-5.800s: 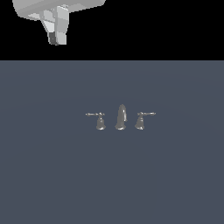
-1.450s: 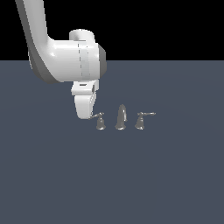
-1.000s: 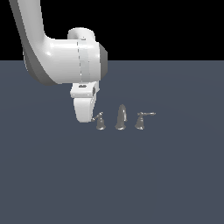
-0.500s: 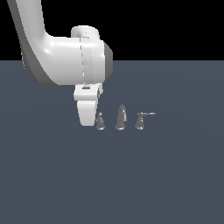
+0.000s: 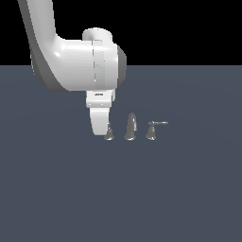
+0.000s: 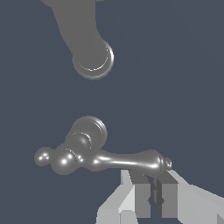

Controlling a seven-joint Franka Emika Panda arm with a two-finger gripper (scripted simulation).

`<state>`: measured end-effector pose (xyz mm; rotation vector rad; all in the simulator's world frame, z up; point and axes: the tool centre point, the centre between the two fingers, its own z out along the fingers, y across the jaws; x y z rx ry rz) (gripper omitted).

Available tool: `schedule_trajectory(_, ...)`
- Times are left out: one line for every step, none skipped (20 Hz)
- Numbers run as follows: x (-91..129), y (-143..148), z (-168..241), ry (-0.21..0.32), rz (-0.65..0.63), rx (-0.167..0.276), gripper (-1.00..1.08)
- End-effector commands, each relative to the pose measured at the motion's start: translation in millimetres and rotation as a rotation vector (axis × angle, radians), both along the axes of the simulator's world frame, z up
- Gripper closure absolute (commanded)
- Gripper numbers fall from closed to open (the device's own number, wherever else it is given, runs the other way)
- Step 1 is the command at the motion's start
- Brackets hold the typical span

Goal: Turn on the faucet by rotating a designated handle.

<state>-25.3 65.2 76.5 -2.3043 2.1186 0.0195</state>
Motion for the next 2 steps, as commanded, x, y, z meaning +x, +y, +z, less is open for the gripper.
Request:
schedule_trajectory(7.5, -53.7, 0.1, -0.001, -0.067, -0.017, 1.08)
schedule_trajectory(7.5, -53.7, 0.1, -0.001, -0.067, -0.017, 1.08)
